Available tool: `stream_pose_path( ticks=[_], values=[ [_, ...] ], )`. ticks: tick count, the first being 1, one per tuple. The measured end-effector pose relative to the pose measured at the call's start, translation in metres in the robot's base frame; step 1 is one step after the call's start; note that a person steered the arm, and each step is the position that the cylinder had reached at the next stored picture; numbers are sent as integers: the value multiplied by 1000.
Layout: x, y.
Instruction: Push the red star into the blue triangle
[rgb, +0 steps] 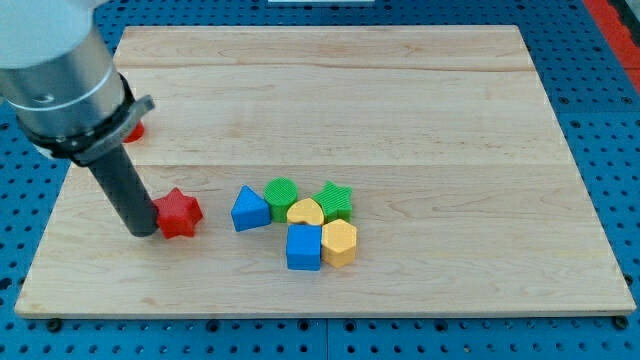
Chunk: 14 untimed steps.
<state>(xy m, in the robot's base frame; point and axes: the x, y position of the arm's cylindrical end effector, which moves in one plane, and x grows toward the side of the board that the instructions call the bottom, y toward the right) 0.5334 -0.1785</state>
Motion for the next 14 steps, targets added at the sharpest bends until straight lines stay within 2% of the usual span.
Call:
stream_pose_path(
  ticks=[1, 2, 3, 4, 8, 14],
  values=[
    [0, 5],
    [-36, -40],
    [-48, -11],
    [-18, 22],
    [22, 45],
    [37, 104]
  ],
)
